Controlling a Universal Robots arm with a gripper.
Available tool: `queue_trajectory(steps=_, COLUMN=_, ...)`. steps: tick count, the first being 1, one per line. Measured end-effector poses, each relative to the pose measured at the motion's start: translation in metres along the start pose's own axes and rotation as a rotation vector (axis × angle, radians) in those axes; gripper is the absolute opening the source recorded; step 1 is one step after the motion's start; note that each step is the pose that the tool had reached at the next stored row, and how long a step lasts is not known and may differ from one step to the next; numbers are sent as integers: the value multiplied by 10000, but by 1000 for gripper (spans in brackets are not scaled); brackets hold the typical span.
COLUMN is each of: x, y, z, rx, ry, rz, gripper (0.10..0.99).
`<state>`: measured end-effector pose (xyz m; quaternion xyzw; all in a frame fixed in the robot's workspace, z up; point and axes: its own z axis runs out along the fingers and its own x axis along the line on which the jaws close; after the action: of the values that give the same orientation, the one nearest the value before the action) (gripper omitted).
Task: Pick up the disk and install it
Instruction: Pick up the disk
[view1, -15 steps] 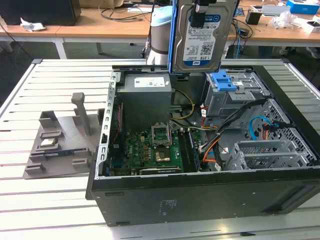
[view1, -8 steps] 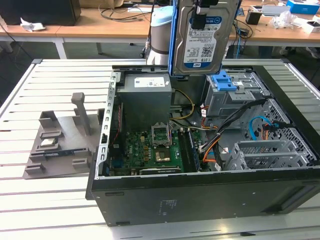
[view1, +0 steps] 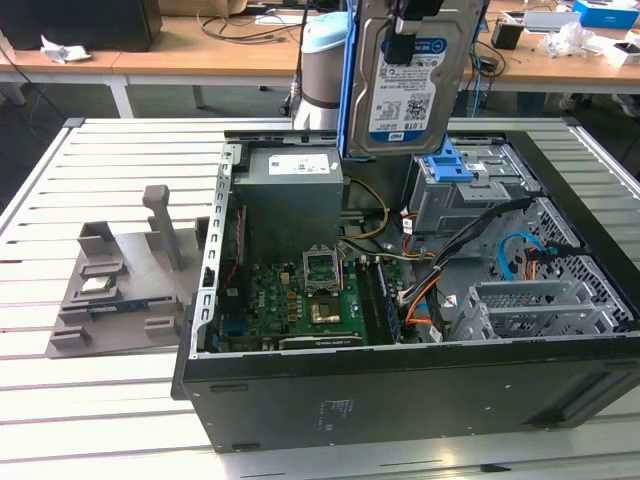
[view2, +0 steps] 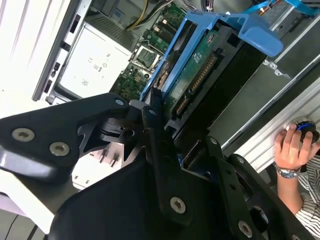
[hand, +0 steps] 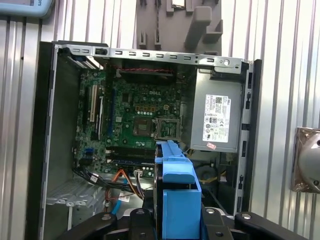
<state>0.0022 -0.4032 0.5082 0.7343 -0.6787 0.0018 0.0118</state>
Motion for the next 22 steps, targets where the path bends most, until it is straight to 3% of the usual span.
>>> queue_trajectory(steps=22, x=265, y=20, z=21, rx=-3, ry=41, rz=0, gripper=369)
